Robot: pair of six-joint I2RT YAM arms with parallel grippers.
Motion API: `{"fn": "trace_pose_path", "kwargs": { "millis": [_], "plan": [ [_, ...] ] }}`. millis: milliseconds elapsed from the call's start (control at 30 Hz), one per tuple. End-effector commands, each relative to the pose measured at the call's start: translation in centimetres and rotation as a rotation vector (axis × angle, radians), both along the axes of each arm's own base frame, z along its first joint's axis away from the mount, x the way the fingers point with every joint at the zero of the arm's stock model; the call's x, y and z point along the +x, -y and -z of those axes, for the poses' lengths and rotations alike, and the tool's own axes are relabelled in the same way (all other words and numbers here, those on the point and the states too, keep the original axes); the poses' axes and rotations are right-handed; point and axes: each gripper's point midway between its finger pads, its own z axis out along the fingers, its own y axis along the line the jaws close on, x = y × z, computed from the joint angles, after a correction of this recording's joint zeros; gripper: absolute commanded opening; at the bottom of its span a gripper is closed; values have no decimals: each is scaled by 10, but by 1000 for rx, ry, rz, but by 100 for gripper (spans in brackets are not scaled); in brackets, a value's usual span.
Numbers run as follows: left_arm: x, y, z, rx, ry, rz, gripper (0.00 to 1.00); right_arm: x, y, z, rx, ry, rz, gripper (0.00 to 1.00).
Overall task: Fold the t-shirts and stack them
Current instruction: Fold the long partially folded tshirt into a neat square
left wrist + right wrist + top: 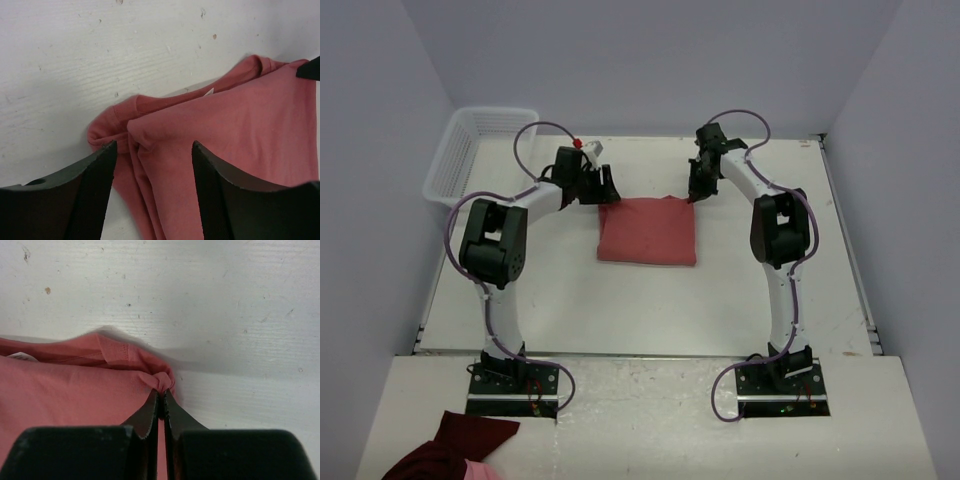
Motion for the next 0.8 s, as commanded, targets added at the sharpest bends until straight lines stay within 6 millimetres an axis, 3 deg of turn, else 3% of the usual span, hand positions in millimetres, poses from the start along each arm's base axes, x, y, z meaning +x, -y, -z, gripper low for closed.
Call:
{"fn": "trace_pose_path", "kwargs": {
  "millis": [0,200,300,400,567,767],
  "plan": [
    [6,4,-17,42,56,12,63,3,-1,-16,17,40,-16,0],
    [15,15,-9,41,47,27,56,1,-4,-20,39,44,-19,0],
    [23,18,-7,39,50,26,42,0,-4,-24,43,51,-20,0],
    [28,17,-1,51,41,19,35,0,-3,-28,42,60,-20,0],
    [26,15,7,62,22,18,34,0,-4,-32,44,66,-25,0],
    [21,7,4,111,36,-5,44,-2,-4,-26,47,57,-29,0]
  ]
}}
